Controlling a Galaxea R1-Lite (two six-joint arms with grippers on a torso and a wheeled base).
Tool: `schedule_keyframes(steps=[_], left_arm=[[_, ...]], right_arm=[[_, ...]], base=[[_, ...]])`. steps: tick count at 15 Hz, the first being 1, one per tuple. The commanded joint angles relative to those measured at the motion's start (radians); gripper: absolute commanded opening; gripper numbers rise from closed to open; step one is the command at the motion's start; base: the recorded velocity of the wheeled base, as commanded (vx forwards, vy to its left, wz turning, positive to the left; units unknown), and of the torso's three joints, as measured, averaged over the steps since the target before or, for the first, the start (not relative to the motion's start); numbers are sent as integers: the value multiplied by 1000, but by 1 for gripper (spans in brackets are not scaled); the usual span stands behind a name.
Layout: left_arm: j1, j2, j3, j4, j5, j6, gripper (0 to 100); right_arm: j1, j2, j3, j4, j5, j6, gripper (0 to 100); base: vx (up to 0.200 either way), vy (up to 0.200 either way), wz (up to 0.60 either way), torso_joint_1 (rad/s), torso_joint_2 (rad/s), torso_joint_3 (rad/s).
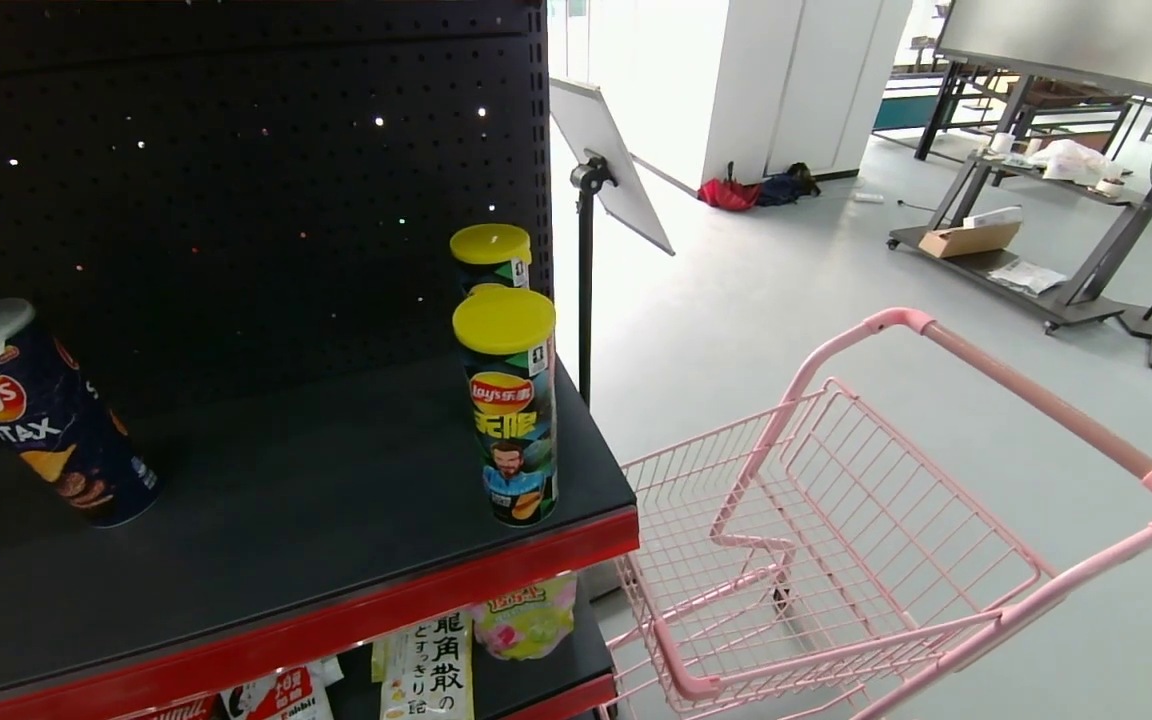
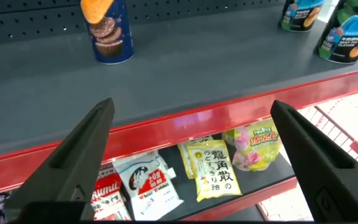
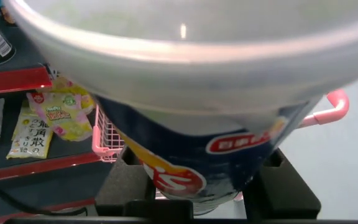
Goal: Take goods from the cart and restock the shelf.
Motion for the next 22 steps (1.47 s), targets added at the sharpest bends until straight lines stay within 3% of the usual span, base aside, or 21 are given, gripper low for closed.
schedule_keyframes(steps=[1, 7, 19, 22], left_arm=[[0, 0, 0, -1, 0, 0, 100], [0, 0, 0, 1, 0, 0, 100], [0, 0, 0, -1, -1, 3, 100], [0, 0, 0, 1, -1, 3, 100]], right_arm=[[-4, 2, 7, 0, -3, -4, 0], [-3, 0, 13, 0, -1, -4, 0], [4, -260, 206, 5, 8, 11, 0], [4, -267, 215, 5, 7, 11, 0]], base=[[0, 0, 600, 17, -36, -22], [0, 0, 600, 13, -4, -1], [0, 0, 0, 0, 0, 0], [-200, 0, 0, 6, 9, 1]])
